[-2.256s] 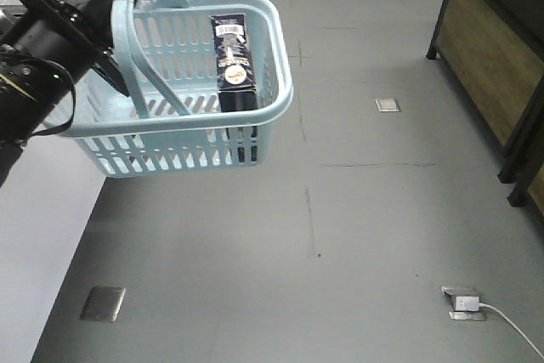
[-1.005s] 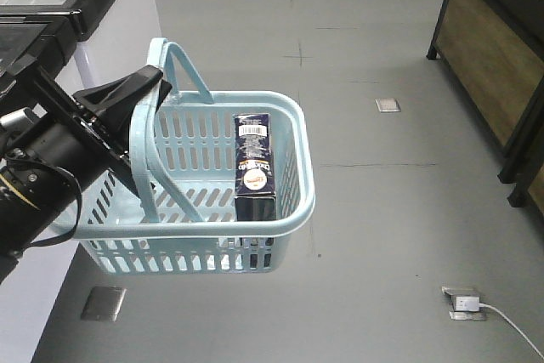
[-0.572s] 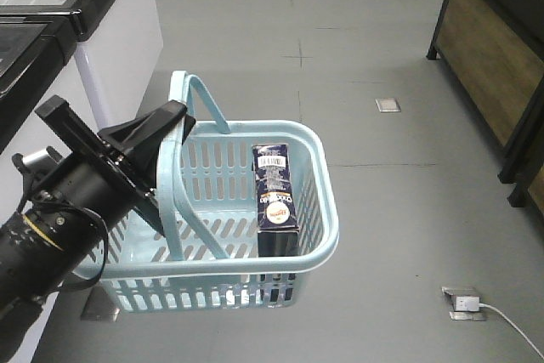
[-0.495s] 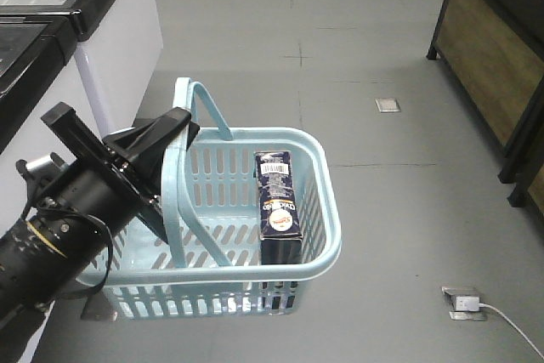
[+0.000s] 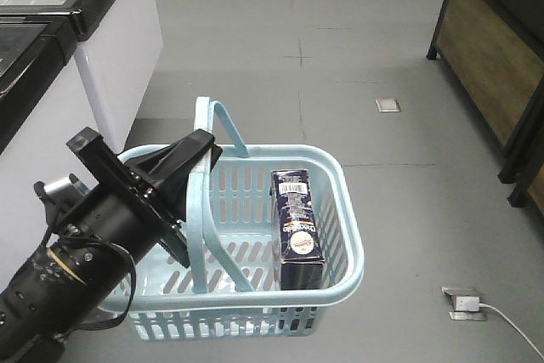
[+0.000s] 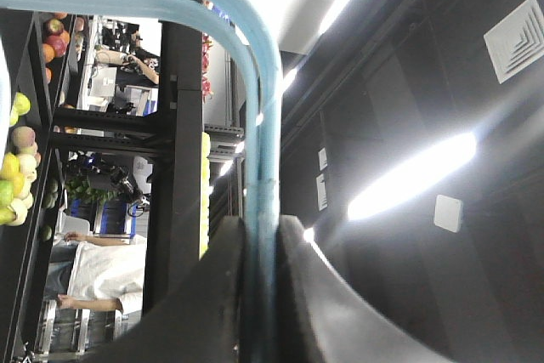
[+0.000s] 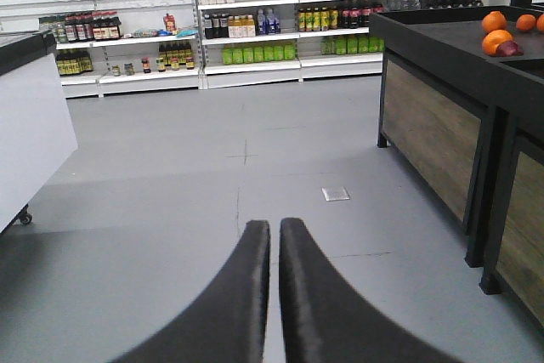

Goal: Left arm holds basket, right arm returns cookies

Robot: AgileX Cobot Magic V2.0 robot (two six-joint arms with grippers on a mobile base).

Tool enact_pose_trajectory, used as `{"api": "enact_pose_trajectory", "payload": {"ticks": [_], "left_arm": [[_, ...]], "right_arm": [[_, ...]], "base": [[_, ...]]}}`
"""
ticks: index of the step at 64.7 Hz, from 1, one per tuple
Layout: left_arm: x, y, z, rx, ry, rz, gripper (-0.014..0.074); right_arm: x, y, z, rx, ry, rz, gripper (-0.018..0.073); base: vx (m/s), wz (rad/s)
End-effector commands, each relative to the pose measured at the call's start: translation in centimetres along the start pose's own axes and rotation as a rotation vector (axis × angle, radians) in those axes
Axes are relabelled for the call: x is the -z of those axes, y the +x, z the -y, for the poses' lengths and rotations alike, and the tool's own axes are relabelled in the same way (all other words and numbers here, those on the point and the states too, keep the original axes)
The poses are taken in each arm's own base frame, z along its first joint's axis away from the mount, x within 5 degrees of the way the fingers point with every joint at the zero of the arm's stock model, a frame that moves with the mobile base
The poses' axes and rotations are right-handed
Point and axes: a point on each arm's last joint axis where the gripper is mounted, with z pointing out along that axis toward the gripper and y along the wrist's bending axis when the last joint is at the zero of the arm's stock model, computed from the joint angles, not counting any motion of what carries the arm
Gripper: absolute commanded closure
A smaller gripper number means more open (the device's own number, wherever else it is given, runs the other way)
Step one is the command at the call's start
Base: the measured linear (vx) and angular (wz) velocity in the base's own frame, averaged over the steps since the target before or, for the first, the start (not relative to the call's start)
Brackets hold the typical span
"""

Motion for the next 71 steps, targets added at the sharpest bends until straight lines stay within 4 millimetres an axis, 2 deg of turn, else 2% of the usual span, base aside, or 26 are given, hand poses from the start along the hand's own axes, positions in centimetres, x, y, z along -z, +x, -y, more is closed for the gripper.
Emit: {"api": "enact_pose_trajectory", "payload": {"ticks": [1, 42, 71], "left_arm": [[0.2, 1.5, 3.6, 0.02, 0.291, -0.082, 0.0601], [0.4, 3.6, 3.1, 0.046, 0.281, -0.125, 0.0601], [1.6, 3.6, 2.0, 0.074, 0.268, -0.054, 0.0601]], "right_arm": [[0.0, -0.2, 0.0, 0.011, 0.002, 0.071, 0.0562], [0.0, -0.2, 0.0, 0.011, 0.002, 0.071, 0.0562], [0.0, -0.2, 0.0, 0.011, 0.002, 0.071, 0.0562]], "base": [[0.0, 0.0], [0.0, 0.0], [0.0, 0.0]]}}
